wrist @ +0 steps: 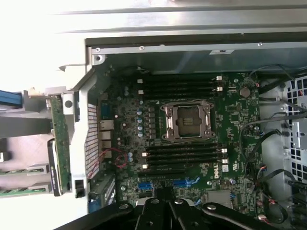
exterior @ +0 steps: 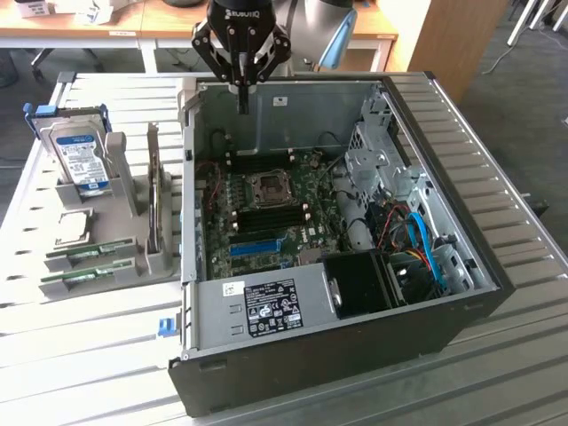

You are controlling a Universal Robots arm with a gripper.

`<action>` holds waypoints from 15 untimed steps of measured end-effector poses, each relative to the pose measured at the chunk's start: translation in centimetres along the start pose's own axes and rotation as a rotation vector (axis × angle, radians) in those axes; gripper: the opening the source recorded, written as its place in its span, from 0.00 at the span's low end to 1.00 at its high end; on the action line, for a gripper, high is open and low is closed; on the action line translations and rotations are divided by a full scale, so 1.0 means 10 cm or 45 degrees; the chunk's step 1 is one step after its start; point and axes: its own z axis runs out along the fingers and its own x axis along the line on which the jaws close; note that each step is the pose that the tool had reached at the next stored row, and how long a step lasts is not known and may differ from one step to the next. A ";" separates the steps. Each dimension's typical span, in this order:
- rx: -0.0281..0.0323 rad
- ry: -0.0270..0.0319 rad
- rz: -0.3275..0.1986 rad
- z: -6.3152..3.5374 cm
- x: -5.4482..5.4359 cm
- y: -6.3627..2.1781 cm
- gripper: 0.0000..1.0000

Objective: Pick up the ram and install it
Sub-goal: 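Reach for the ram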

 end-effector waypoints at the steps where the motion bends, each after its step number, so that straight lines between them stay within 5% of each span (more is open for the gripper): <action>1: 0.0001 0.0000 0.000 -0.001 0.02 -0.001 0.11; 15: 0.0000 0.0000 0.000 -0.009 0.33 -0.025 0.11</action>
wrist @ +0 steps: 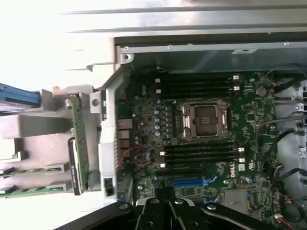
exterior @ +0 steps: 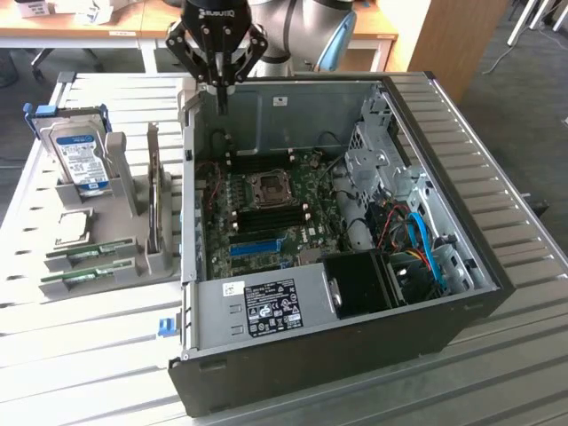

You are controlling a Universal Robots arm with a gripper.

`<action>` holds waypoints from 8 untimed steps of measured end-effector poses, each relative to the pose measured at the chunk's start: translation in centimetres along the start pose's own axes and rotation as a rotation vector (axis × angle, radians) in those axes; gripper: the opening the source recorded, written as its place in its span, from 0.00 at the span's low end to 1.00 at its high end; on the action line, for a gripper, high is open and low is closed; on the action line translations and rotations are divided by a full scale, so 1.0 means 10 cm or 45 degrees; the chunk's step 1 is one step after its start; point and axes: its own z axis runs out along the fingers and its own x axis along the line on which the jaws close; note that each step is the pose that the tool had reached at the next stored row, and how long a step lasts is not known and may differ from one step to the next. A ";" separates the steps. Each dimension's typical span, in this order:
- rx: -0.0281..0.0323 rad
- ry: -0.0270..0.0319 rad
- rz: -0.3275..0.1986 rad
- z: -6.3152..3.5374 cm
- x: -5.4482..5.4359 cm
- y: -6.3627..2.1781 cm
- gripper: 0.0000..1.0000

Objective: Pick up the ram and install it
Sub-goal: 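Reach for the ram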

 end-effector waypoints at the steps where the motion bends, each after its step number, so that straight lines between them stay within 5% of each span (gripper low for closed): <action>1: -0.0001 0.0000 0.000 0.000 0.03 -0.002 0.11; 8: 0.0000 0.0000 0.000 -0.005 0.20 -0.014 0.11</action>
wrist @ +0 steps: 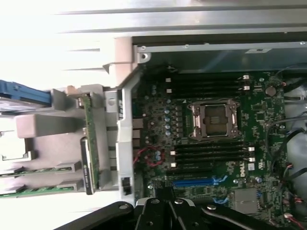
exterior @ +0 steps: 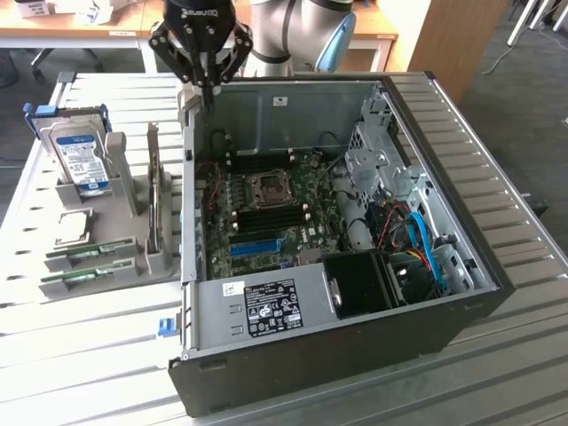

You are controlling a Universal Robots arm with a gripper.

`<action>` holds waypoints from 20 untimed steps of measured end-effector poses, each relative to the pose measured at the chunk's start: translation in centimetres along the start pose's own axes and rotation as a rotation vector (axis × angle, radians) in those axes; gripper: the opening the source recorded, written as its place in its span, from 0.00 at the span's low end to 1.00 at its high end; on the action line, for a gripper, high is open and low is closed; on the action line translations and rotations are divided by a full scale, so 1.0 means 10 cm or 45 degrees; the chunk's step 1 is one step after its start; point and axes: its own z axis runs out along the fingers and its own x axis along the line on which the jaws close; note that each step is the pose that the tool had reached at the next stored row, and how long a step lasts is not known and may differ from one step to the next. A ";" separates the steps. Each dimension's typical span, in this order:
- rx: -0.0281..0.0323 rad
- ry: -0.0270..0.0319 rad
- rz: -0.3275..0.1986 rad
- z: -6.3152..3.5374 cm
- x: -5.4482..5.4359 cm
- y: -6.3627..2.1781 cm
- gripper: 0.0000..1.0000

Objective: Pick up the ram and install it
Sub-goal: 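Reach for the ram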

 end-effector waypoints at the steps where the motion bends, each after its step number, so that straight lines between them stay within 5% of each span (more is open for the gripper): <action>1: -0.0001 -0.0001 0.000 0.000 0.03 -0.002 0.11; 20: 0.0000 0.0000 0.000 -0.008 0.46 -0.035 0.11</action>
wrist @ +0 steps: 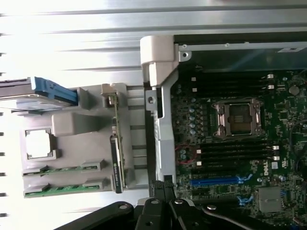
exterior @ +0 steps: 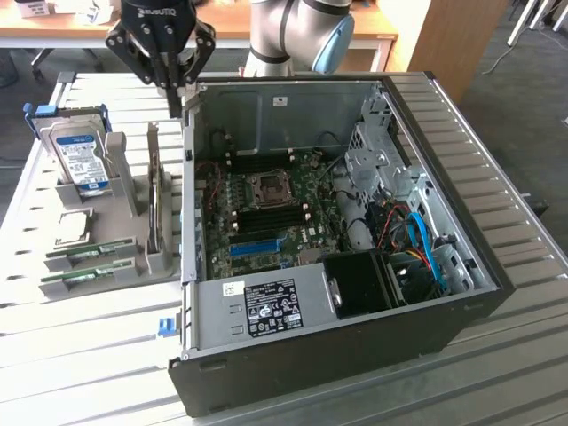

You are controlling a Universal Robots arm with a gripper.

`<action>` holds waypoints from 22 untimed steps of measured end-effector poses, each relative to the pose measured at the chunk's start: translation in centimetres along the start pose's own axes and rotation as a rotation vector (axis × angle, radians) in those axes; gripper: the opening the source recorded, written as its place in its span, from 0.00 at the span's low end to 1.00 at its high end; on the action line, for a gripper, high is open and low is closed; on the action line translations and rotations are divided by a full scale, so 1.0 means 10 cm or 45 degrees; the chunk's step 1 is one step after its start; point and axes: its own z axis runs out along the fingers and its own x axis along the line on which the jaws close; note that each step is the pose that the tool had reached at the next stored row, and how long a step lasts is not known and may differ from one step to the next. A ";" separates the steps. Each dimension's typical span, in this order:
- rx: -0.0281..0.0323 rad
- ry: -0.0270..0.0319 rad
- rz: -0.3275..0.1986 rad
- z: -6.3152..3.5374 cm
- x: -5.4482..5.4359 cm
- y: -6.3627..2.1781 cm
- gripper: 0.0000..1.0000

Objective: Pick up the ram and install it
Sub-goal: 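Reach for the ram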

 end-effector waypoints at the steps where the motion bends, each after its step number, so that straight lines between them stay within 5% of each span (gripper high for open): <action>1: 0.0000 0.0000 0.000 0.000 0.02 -0.002 0.11; 22: 0.0000 0.0000 0.000 -0.003 0.64 -0.048 0.11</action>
